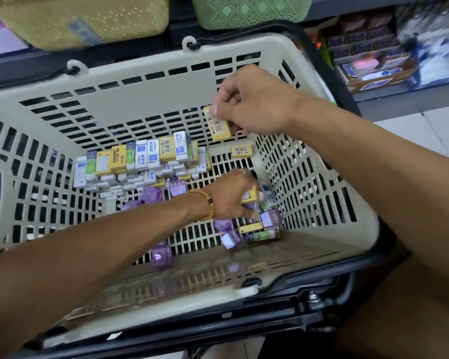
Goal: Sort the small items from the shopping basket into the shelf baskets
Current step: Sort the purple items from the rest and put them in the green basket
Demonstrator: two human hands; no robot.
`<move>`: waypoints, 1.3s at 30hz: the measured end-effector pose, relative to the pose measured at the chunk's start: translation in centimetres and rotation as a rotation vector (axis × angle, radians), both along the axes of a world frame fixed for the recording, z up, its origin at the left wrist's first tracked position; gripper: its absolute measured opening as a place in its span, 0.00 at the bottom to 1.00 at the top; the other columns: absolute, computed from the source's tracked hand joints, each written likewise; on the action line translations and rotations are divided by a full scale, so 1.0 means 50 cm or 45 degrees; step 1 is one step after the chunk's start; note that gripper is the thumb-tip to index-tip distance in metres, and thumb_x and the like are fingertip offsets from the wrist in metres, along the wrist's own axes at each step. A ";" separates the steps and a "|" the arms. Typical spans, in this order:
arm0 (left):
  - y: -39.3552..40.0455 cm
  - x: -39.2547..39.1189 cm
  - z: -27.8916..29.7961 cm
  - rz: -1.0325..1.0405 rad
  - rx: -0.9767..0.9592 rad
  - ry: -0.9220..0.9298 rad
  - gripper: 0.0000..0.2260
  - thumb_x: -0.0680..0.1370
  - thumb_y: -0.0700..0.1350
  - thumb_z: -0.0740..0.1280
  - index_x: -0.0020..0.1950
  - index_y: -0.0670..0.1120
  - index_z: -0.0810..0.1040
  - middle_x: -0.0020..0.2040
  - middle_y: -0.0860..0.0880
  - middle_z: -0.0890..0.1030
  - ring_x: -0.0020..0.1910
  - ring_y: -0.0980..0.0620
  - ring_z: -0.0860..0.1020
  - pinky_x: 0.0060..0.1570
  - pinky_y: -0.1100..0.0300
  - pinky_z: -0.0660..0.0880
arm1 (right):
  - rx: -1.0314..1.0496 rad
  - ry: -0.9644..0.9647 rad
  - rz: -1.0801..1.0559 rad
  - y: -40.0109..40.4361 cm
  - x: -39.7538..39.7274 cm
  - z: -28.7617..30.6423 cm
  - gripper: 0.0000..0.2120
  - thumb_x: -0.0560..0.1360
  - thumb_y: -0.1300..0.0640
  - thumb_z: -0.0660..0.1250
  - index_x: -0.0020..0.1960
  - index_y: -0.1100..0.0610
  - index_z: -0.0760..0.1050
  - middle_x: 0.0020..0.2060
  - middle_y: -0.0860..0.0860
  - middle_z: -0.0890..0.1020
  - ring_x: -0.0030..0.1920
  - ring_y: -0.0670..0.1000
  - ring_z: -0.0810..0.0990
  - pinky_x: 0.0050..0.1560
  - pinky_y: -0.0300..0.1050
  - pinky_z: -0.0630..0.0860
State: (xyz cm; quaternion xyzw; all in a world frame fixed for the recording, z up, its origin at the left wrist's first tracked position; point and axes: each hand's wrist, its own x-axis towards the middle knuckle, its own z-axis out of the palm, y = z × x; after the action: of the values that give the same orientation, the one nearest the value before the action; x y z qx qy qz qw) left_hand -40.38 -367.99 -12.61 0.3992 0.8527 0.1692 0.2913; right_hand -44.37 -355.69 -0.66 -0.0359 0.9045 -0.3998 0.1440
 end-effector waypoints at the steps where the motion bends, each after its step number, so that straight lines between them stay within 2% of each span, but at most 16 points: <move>1: 0.005 0.002 -0.012 -0.086 -0.042 0.035 0.14 0.71 0.53 0.75 0.49 0.47 0.77 0.64 0.45 0.73 0.64 0.46 0.69 0.62 0.54 0.68 | -0.001 0.007 -0.002 0.002 0.000 0.001 0.10 0.78 0.54 0.67 0.48 0.61 0.81 0.38 0.54 0.84 0.39 0.47 0.82 0.40 0.37 0.77; 3: 0.006 0.008 -0.029 -0.202 -0.044 0.025 0.19 0.71 0.53 0.75 0.57 0.46 0.78 0.75 0.45 0.62 0.72 0.46 0.61 0.70 0.54 0.62 | 0.002 0.017 -0.001 0.006 -0.001 0.001 0.10 0.79 0.55 0.67 0.48 0.62 0.82 0.36 0.51 0.82 0.36 0.42 0.80 0.35 0.31 0.74; 6: 0.005 0.011 -0.036 -0.295 -0.019 0.023 0.21 0.71 0.54 0.75 0.60 0.47 0.78 0.79 0.49 0.56 0.75 0.46 0.58 0.70 0.54 0.62 | 0.001 0.013 -0.001 0.009 0.000 0.000 0.11 0.79 0.55 0.67 0.47 0.63 0.82 0.33 0.49 0.82 0.29 0.35 0.78 0.29 0.25 0.69; 9: -0.001 0.014 -0.034 -0.304 -0.059 0.103 0.19 0.72 0.53 0.73 0.59 0.48 0.77 0.78 0.49 0.57 0.70 0.45 0.67 0.66 0.51 0.69 | 0.008 0.008 0.011 0.008 0.000 -0.002 0.12 0.79 0.54 0.67 0.47 0.63 0.82 0.34 0.51 0.83 0.25 0.33 0.75 0.26 0.23 0.67; 13: -0.026 0.032 -0.039 -0.267 -0.071 0.079 0.18 0.72 0.49 0.73 0.58 0.45 0.76 0.70 0.47 0.66 0.60 0.47 0.74 0.56 0.60 0.71 | 0.032 0.015 0.008 0.012 0.002 0.002 0.11 0.79 0.55 0.66 0.48 0.62 0.82 0.36 0.52 0.84 0.28 0.36 0.76 0.31 0.25 0.70; 16: -0.043 0.051 -0.052 -0.235 -0.015 0.125 0.19 0.71 0.46 0.74 0.60 0.44 0.77 0.67 0.46 0.69 0.65 0.47 0.70 0.60 0.56 0.73 | 0.035 0.004 0.005 0.011 0.004 0.003 0.11 0.79 0.55 0.67 0.49 0.62 0.81 0.36 0.50 0.82 0.32 0.38 0.76 0.34 0.28 0.70; 19: -0.040 0.048 -0.053 -0.108 0.118 0.231 0.16 0.70 0.50 0.76 0.53 0.45 0.80 0.65 0.46 0.70 0.64 0.48 0.66 0.60 0.52 0.74 | 0.048 -0.003 0.011 0.008 0.001 0.001 0.10 0.79 0.55 0.67 0.48 0.61 0.82 0.33 0.47 0.81 0.28 0.35 0.75 0.29 0.25 0.68; 22: -0.019 0.029 -0.058 -0.223 0.059 0.295 0.16 0.68 0.55 0.76 0.50 0.48 0.81 0.74 0.47 0.65 0.72 0.46 0.60 0.68 0.53 0.66 | 0.053 -0.004 0.003 0.009 -0.002 -0.002 0.09 0.79 0.55 0.67 0.49 0.60 0.81 0.33 0.46 0.80 0.30 0.36 0.75 0.29 0.25 0.69; 24: -0.005 0.021 -0.059 -0.328 -0.006 0.255 0.18 0.69 0.53 0.76 0.54 0.47 0.81 0.77 0.48 0.62 0.76 0.46 0.56 0.72 0.55 0.58 | 0.053 -0.007 0.005 0.010 -0.003 -0.003 0.09 0.79 0.55 0.67 0.49 0.60 0.81 0.33 0.46 0.80 0.30 0.37 0.75 0.31 0.26 0.68; 25: 0.000 0.019 -0.060 -0.345 -0.017 0.241 0.18 0.69 0.52 0.75 0.56 0.47 0.80 0.76 0.48 0.63 0.76 0.47 0.58 0.72 0.55 0.59 | 0.051 -0.007 0.005 0.011 -0.003 -0.004 0.09 0.79 0.55 0.67 0.48 0.60 0.81 0.33 0.46 0.80 0.30 0.37 0.76 0.31 0.26 0.68; 29: 0.001 0.030 -0.065 -0.345 -0.036 0.375 0.18 0.72 0.49 0.73 0.60 0.47 0.78 0.68 0.47 0.74 0.66 0.46 0.68 0.63 0.53 0.72 | 0.048 0.004 0.007 0.010 -0.006 -0.008 0.08 0.79 0.56 0.67 0.48 0.61 0.82 0.32 0.46 0.80 0.30 0.35 0.76 0.32 0.26 0.70; 31: -0.007 0.035 -0.068 -0.327 -0.064 0.394 0.19 0.72 0.50 0.72 0.61 0.46 0.77 0.67 0.46 0.74 0.64 0.47 0.69 0.61 0.52 0.73 | 0.055 0.011 0.007 0.011 -0.006 -0.011 0.08 0.78 0.57 0.67 0.47 0.61 0.82 0.31 0.45 0.79 0.29 0.35 0.76 0.31 0.26 0.69; 34: -0.020 0.036 -0.069 -0.262 -0.081 0.307 0.21 0.70 0.52 0.73 0.61 0.46 0.76 0.63 0.46 0.76 0.62 0.47 0.71 0.61 0.52 0.73 | 0.057 0.010 0.008 0.011 -0.006 -0.012 0.08 0.79 0.56 0.67 0.48 0.60 0.81 0.33 0.46 0.80 0.33 0.38 0.76 0.34 0.30 0.69; 36: -0.028 0.033 -0.056 -0.136 -0.052 0.181 0.20 0.68 0.53 0.75 0.56 0.48 0.77 0.55 0.49 0.78 0.55 0.50 0.73 0.56 0.54 0.74 | 0.045 -0.001 0.004 0.010 -0.006 -0.011 0.08 0.79 0.56 0.67 0.48 0.59 0.81 0.33 0.46 0.80 0.33 0.38 0.77 0.34 0.30 0.70; 39: -0.048 0.027 -0.022 0.184 0.072 -0.152 0.14 0.65 0.48 0.79 0.40 0.51 0.75 0.40 0.53 0.79 0.40 0.55 0.77 0.44 0.60 0.75 | 0.014 -0.022 -0.005 0.007 -0.007 -0.009 0.09 0.79 0.54 0.67 0.48 0.59 0.81 0.36 0.48 0.82 0.38 0.42 0.80 0.39 0.34 0.74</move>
State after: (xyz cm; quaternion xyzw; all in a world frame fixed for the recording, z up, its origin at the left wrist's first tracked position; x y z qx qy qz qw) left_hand -39.05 -370.38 -13.72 0.3341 0.8553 0.2373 0.3171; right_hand -44.71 -355.35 -1.09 -0.0297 0.9055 -0.3954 0.1513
